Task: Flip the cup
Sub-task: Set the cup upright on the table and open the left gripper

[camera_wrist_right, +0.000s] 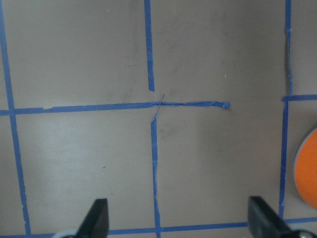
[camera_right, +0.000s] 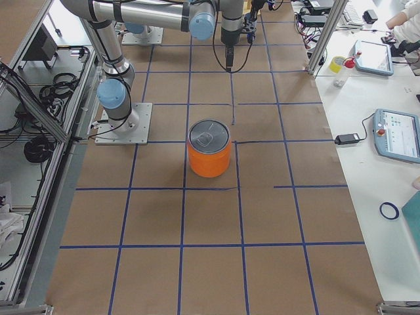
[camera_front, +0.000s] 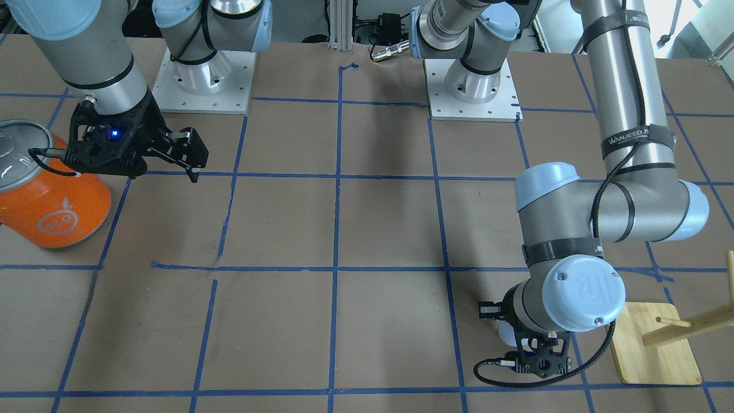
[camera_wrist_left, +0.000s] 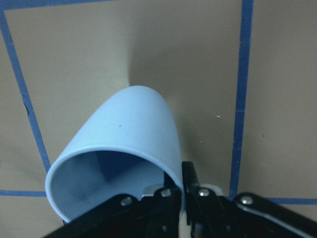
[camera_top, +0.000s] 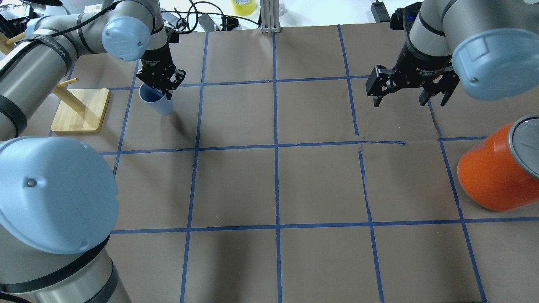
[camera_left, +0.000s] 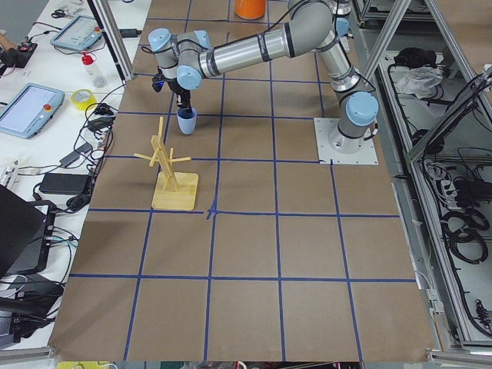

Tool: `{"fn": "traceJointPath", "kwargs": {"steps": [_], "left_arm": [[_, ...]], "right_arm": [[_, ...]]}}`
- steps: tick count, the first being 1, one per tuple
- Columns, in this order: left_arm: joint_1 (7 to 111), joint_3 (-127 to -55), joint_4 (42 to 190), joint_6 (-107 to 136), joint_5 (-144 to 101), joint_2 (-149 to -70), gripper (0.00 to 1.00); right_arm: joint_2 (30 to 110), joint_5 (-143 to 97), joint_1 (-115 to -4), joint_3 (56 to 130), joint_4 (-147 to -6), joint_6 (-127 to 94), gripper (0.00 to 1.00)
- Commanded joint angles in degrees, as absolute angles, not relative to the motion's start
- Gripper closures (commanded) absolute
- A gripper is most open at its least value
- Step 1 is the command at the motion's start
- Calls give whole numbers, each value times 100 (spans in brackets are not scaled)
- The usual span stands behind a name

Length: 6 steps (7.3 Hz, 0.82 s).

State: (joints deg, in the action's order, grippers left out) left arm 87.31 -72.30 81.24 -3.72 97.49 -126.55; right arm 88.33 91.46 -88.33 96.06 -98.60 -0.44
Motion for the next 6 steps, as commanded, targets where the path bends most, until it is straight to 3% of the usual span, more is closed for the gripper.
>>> {"fn": "traceJointPath", "kwargs": {"steps": [1, 2, 3, 4, 6], "left_arm": [[8684, -7251, 8104, -361, 9747, -12700, 100], [8684, -7260, 8104, -360, 9747, -12700, 100], [8684, -7251, 8104, -386, 9756, -12691, 35], [8684, -7251, 8112, -369, 9747, -12665, 0], [8701, -7189, 8095, -386, 9694, -12394, 0]], "right_arm": [[8833, 9176, -8833, 9606, -9853, -35, 0], [8833, 9176, -8833, 9606, -9853, -35, 0], [8833, 9176, -8833, 9606, -9844, -35, 0], [8833, 9193, -8833, 9606, -9835, -35, 0], [8833, 9193, -8833, 9615, -9835, -35, 0]]}}
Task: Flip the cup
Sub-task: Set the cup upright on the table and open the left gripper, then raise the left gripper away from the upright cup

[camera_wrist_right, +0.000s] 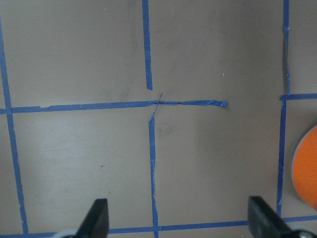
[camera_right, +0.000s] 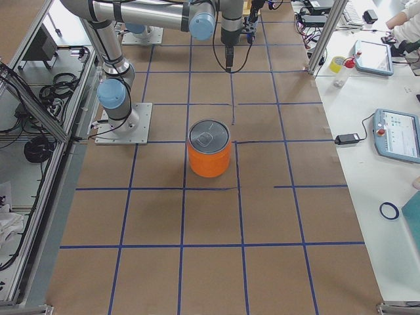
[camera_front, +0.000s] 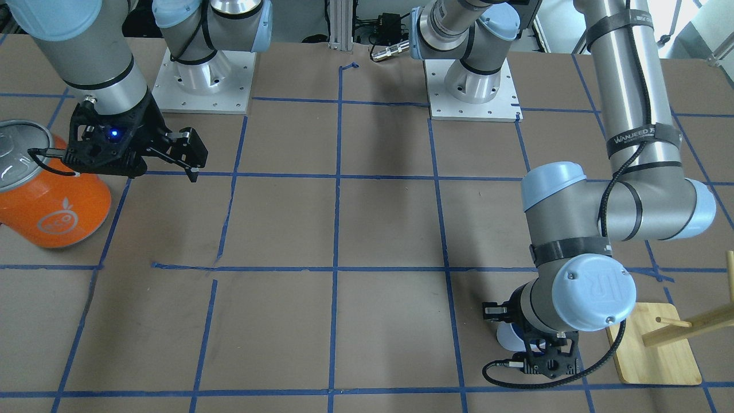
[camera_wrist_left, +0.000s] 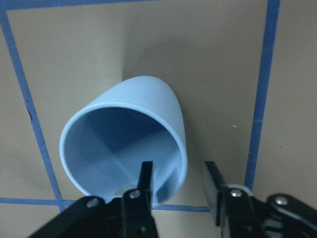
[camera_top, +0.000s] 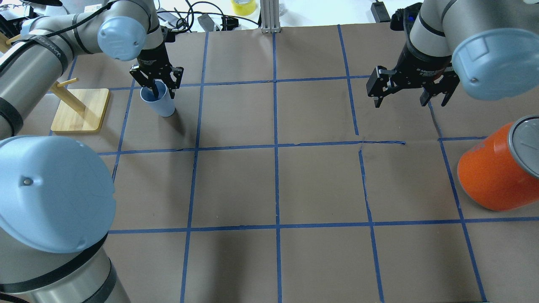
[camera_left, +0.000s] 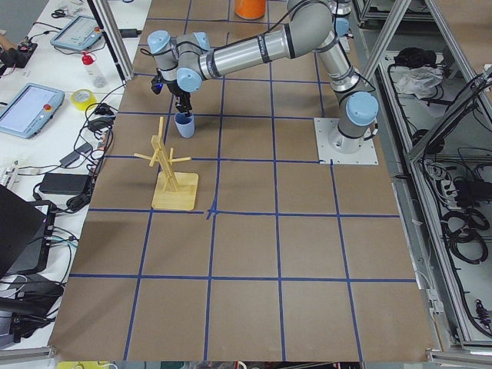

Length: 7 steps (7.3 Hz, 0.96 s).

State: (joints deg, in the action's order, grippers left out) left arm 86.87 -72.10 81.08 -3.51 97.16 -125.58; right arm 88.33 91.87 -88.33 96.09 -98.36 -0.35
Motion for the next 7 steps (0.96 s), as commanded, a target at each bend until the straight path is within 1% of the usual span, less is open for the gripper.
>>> {"fn": "traceJointPath", "kwargs": {"steps": [1, 3, 5, 7], "left_arm": [[8797, -7189, 8086, -369, 9686, -12132, 0], [8998, -7347, 8182, -387, 9258, -11159, 0], [9184, -7942, 8209, -369, 9272, -10174, 0], [9219, -8628, 8191, -325, 9246, -9469, 0]], "right_arm": [[8833, 9193, -8833, 9615, -9818, -35, 0], [8833, 9176, -8833, 9615, -9844, -35, 0], [8842, 9158, -8842, 9606, -9853, -53, 0], [8833, 9185, -8842, 9615, -9852, -44, 0]]}}
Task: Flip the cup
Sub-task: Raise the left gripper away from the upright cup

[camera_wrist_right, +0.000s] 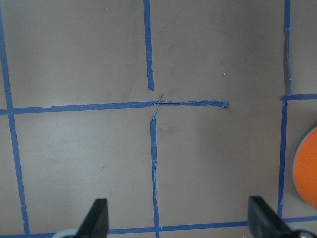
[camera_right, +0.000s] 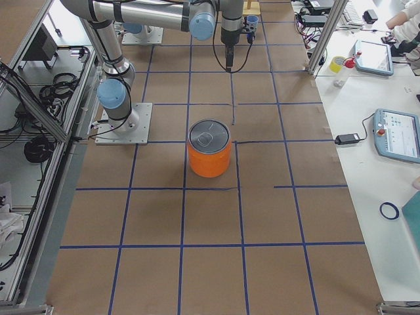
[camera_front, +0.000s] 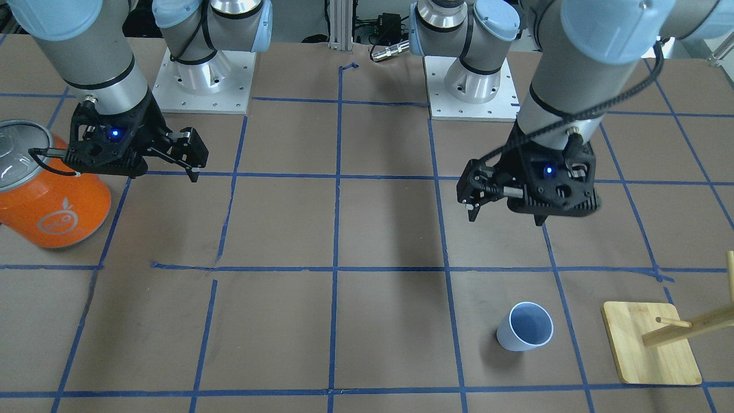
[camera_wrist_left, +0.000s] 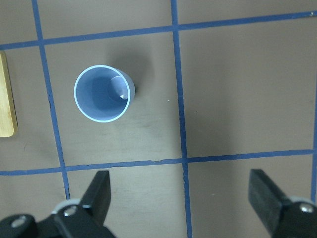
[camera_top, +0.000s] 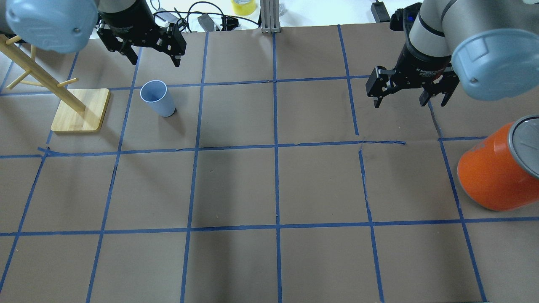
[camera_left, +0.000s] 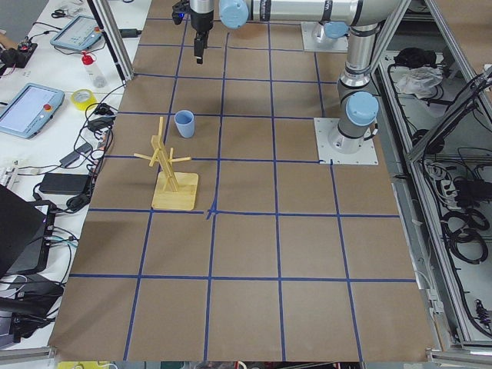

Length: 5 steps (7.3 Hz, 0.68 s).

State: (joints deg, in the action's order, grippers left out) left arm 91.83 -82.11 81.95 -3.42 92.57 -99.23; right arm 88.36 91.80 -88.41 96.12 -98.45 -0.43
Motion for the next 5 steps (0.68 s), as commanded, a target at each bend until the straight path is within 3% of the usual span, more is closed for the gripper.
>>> {"fn": "traceJointPath", "kwargs": {"steps": [1, 5], "left_arm": [[9263, -8866, 8218, -316, 9290, -9153, 0], [9264, -9299, 8209, -272, 9308, -8807, 0]], "right_arm": [[8833, 9202, -8842, 9615, -9826, -35, 0], [8833, 9193, -8842, 9607, -9835, -35, 0]]}}
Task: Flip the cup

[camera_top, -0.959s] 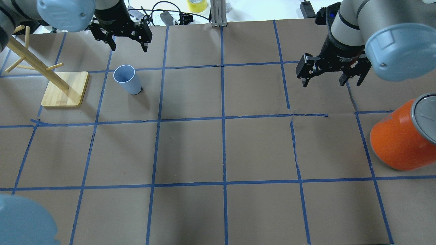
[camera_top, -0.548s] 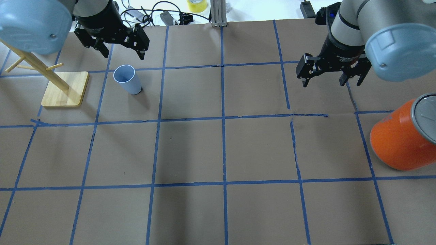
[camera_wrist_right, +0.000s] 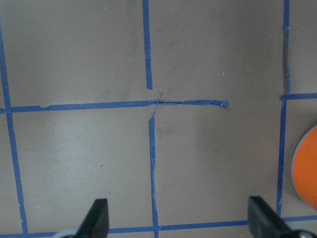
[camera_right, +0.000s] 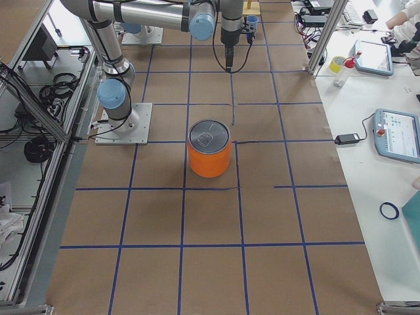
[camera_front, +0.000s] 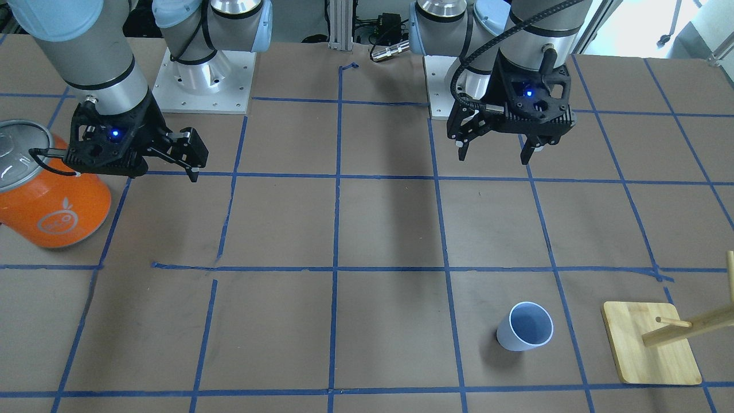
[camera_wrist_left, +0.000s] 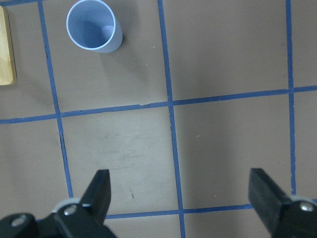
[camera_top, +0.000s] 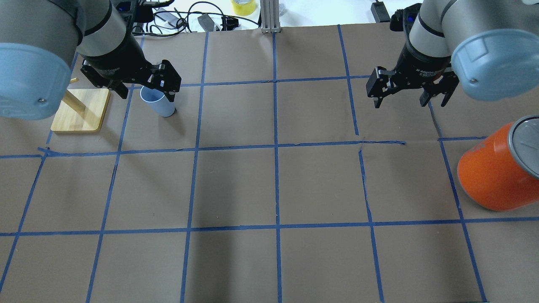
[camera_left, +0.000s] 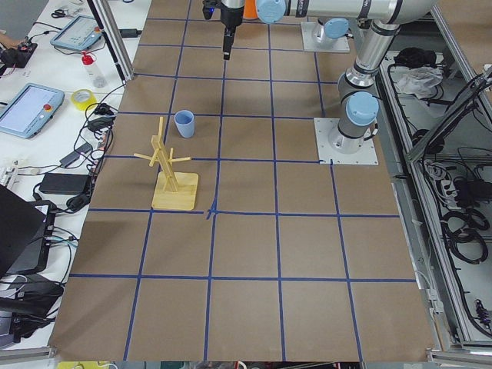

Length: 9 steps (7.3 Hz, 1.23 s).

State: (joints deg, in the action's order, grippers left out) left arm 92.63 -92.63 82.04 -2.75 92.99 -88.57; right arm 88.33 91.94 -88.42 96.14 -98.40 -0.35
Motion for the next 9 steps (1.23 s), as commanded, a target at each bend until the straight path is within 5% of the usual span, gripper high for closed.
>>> {"fn": "traceJointPath", "kwargs": {"steps": [1, 9], "left_arm": [[9264, -9299, 8209, -255, 9308, -8798, 0], [9264, -9290, 8227, -123, 9299, -8798, 0]], "right_arm": [[8833, 9202, -8842, 9615, -9835, -35, 0], [8833, 9185, -8842, 9615, -9817, -35, 0]]}}
